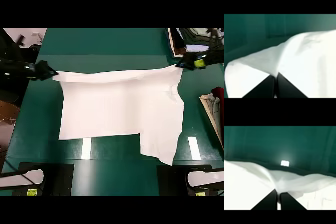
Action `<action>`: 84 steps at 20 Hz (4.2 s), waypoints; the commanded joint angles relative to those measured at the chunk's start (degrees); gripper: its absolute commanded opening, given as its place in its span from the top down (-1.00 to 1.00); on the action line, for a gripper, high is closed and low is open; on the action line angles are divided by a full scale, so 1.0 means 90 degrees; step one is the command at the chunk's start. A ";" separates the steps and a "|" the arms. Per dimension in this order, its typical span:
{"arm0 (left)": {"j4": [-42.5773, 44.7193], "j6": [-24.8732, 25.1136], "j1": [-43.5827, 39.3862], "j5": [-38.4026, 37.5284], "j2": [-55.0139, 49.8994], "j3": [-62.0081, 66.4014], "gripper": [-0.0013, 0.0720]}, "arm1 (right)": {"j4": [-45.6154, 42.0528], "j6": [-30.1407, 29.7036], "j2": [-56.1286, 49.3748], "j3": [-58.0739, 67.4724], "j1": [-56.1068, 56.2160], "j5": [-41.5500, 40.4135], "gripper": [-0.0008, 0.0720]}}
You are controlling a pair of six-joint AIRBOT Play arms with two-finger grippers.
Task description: Fold the shirts.
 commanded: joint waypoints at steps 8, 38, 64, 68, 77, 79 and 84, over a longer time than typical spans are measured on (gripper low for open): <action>0.0731 0.0748 -0.0481 0.0928 -0.0833 0.0661 0.89 | -0.1246 -0.0357 -0.0075 -0.0163 0.0058 -0.0418 0.94; 0.1566 0.0177 0.0600 -0.1217 0.1892 -0.4466 -0.70 | 0.0731 -0.0916 0.3704 -0.4602 -0.1812 0.1559 0.13; 0.1236 -0.0036 -0.0185 -0.0833 0.1787 -0.3672 0.89 | -0.1100 -0.0624 0.4012 -0.6620 -0.3031 0.2011 0.03; 0.1205 -0.0036 -0.0185 -0.0828 0.1787 -0.3672 0.89 | -0.0848 -0.0624 0.4012 -0.7647 -0.2812 0.1331 -0.13; 0.1496 -0.0007 -0.0182 -0.1226 0.1787 -0.3638 0.89 | -0.0848 -0.0617 0.4017 -0.7730 -0.1683 0.0801 0.93; 0.2239 -0.0226 -0.0185 -0.1673 0.2028 -0.3626 0.89 | -0.1253 -0.0602 0.4133 -0.7385 -0.1671 0.1540 0.94; 0.3313 -0.0563 -0.0185 -0.2710 0.3655 -0.4316 0.89 | -0.2152 -0.0121 0.5814 -0.7084 -0.1676 0.2589 0.94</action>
